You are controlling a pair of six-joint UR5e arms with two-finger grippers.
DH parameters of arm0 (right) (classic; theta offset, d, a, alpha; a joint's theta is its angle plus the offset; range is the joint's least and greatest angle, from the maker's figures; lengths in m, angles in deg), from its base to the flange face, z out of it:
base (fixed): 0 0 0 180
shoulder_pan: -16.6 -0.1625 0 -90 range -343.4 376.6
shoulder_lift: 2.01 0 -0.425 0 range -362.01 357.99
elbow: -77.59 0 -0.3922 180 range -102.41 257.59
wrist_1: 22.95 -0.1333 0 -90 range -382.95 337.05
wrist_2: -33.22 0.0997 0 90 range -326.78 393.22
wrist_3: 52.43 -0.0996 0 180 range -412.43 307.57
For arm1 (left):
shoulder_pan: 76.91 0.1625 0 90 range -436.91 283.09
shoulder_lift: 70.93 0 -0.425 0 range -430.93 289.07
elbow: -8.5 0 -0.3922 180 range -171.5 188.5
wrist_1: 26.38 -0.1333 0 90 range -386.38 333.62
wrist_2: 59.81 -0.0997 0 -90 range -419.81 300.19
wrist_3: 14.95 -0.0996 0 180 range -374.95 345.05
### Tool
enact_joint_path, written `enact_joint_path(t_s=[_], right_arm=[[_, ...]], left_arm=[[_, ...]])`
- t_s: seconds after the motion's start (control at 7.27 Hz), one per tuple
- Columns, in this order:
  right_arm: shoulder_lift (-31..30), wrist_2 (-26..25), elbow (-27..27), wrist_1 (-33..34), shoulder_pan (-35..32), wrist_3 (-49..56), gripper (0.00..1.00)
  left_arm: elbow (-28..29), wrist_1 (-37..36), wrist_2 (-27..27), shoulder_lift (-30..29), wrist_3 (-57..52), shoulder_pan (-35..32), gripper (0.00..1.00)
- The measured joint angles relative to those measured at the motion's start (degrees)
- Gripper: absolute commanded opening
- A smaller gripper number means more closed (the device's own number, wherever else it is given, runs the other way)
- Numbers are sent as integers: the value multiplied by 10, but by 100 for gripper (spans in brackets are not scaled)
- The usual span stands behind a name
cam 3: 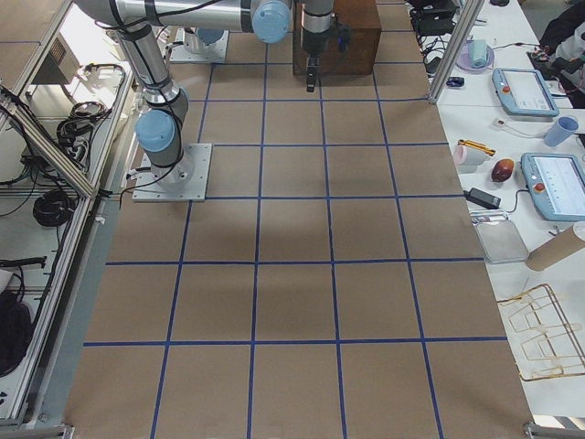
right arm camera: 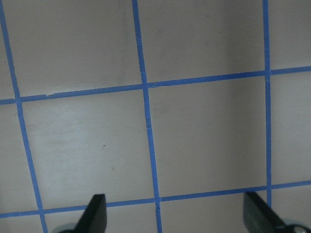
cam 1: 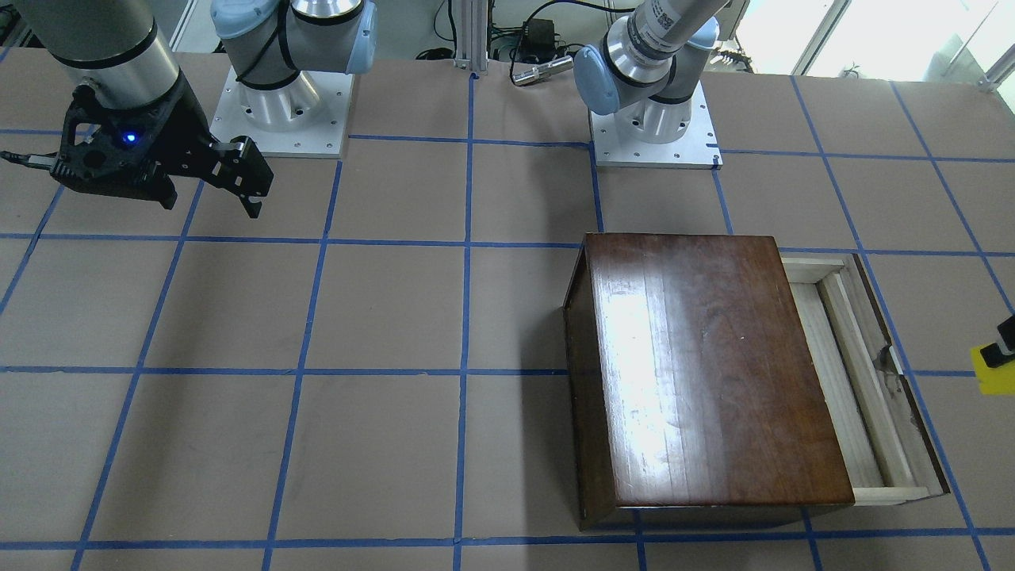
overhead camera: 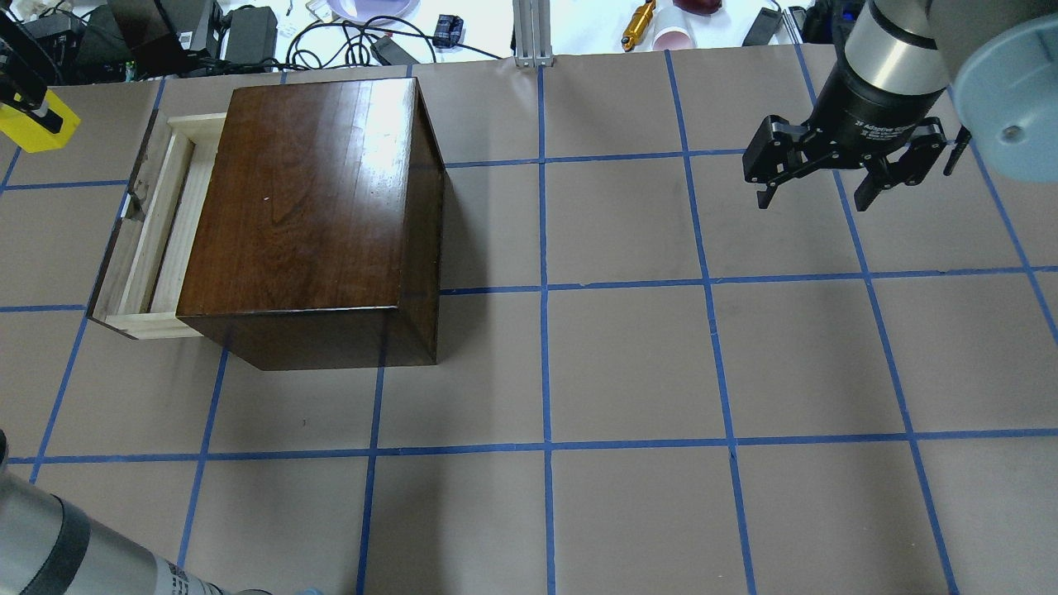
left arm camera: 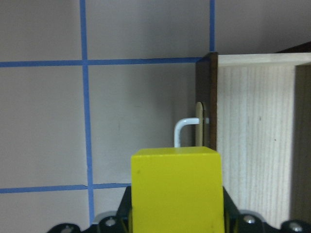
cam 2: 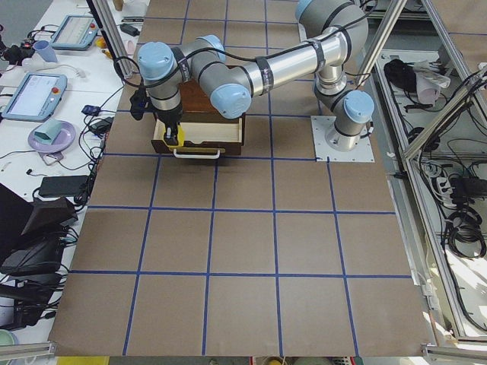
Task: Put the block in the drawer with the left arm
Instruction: 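Lift the yellow block and carry it over the open drawer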
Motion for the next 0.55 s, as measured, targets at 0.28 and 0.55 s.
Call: enact_joint_path(t_s=[0.28,0.55], right_arm=[[0,0,0,0,0,0,100],[0,0,0,0,0,0,100]], left_arm=[[-47,-6,1,21,48,-22,0],[-83,-17,2,28,74,-43,0]])
